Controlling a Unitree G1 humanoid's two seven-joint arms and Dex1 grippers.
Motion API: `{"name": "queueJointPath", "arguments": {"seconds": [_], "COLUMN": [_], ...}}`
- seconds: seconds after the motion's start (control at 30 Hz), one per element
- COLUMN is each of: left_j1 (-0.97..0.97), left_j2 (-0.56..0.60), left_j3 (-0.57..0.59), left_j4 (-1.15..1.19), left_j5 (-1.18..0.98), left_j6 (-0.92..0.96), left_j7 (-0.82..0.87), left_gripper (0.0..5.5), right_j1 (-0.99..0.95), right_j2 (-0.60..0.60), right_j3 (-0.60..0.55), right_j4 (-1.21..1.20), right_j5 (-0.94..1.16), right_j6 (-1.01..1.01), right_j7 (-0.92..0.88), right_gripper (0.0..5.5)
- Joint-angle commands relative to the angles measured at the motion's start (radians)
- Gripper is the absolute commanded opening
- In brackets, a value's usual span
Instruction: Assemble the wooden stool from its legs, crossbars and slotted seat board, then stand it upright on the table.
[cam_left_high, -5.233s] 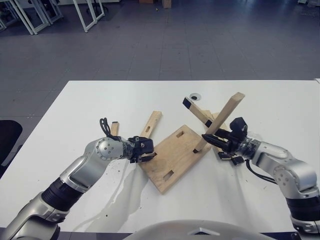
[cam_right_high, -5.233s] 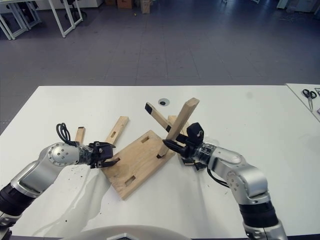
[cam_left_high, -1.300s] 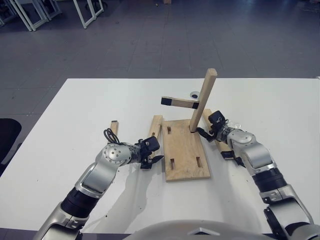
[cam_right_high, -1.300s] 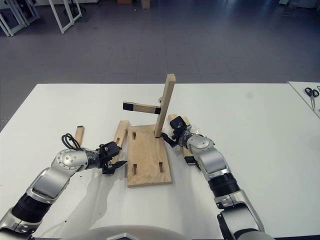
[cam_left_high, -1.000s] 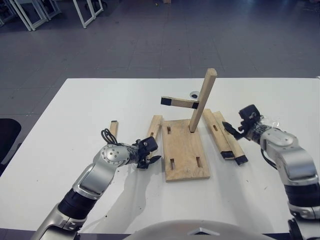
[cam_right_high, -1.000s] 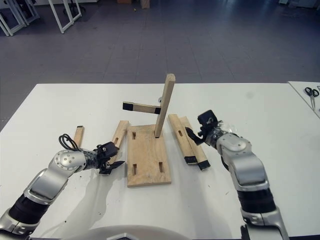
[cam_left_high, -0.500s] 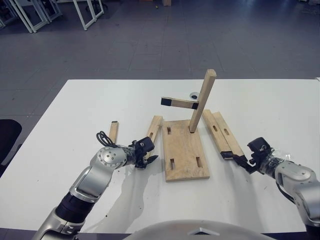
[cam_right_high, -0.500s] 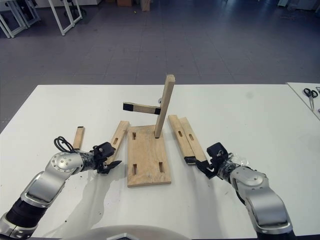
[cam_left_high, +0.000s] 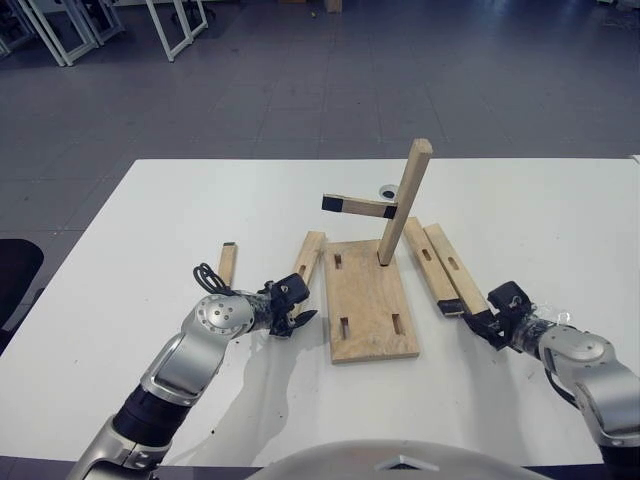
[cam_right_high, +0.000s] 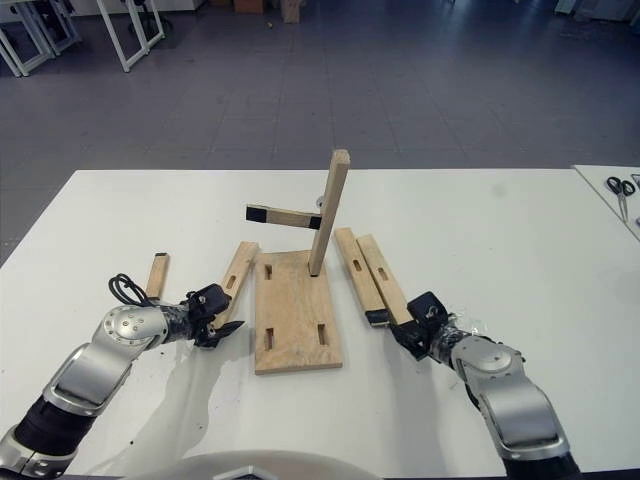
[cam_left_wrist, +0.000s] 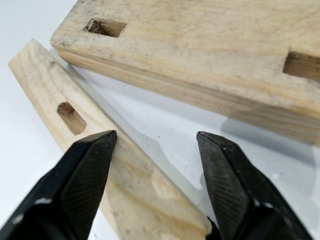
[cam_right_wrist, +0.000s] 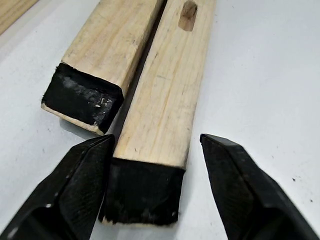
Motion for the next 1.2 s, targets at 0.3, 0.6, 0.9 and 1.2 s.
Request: {"name": "queueJointPath", "arguments": {"seconds": [0.3,0.6,0.9,1.2], "left_j1": [-0.057,-0.088,-0.182,-0.205], "left_j2": [-0.054,-0.308,-0.350,-0.313], "left_j3": [0.048,0.447,0.624,0.531], "left_j4": [0.053,-0.018,-0.087,-0.080], "left_j5": [-0.028,-0.586,-1.292,-1.516], "left_j6": [-0.036,0.038,0.303,0.335], "left_j7": [0.034,0.042,0.196,0.293], "left_gripper": [2.97,3.53,3.92,3.92], "right_j1": [-0.144,-0.348,-0.416,-0.326], "right_j2": [0.161,0.311,0.262,0.140], "right_j3": [-0.104,-0.358,-0.354,-0.267], "right_j4": [0.176,-0.006,-0.147,-0.170], "right_j5": [0.017,0.460,0.846,1.097], "right_j6": [-0.189,-0.223,-0.078,0.045], "right_j7": [-0.126,-0.102,-0.079,0.094], "right_gripper": [2.08,2.06,2.06,2.06]}}
